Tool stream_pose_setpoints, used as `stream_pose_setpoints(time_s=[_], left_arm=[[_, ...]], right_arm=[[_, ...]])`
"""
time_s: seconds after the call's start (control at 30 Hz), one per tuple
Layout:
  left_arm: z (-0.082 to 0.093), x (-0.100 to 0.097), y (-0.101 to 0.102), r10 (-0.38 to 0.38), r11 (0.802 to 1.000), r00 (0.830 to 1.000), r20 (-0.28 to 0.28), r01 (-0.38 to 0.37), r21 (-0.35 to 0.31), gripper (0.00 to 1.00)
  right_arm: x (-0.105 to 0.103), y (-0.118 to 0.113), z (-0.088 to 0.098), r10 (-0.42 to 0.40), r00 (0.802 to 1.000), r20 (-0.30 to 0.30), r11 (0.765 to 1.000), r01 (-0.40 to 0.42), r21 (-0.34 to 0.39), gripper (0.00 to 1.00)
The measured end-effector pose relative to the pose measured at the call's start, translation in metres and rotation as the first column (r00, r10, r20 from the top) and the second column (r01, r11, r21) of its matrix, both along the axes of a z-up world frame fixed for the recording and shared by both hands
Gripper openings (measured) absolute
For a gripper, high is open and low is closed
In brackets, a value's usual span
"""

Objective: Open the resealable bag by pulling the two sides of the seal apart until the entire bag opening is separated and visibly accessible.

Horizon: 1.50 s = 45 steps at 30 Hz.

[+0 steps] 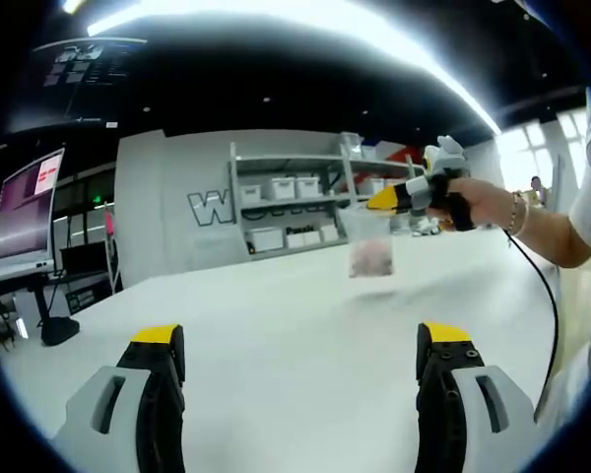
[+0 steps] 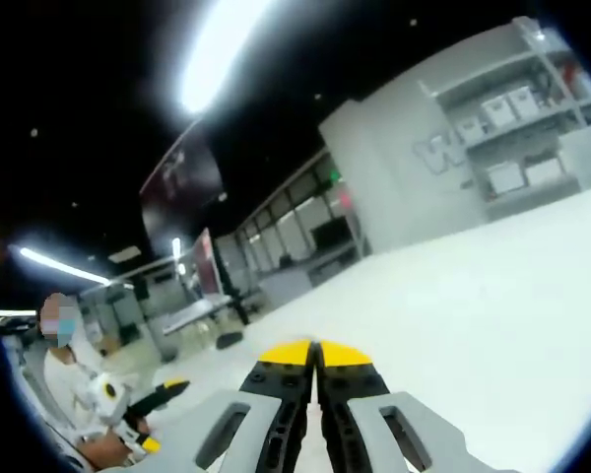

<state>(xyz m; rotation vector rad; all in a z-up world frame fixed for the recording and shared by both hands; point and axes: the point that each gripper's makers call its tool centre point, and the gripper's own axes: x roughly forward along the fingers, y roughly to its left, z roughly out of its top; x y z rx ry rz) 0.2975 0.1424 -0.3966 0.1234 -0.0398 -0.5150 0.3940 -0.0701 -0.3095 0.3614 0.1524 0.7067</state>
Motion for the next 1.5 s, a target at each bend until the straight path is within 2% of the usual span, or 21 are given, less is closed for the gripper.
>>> stream_pose_setpoints(time_s=[0.37, 0.9, 1.5], left_arm=[[0.0, 0.0, 0.004, 0.009, 1.0, 1.0, -0.002, -0.009, -0.001, 0.96], [0.003, 0.002, 0.003, 0.011, 1.0, 1.0, -0.002, -0.011, 0.011, 0.96], [0.004, 0.005, 0.002, 0.008, 1.0, 1.0, -0.005, -0.008, 0.018, 0.96]], right_arm=[[0.014, 0.003, -0.003, -0.003, 1.0, -0.007, 0.999, 0.003, -0.033, 0.0], [0.04, 0.006, 0.002, -0.013, 1.0, -0.01, 0.999, 0.013, -0.049, 0.0], [0.078, 0.006, 0.0, -0.045, 0.998, -0.036, 0.997, 0.042, -0.057, 0.0]])
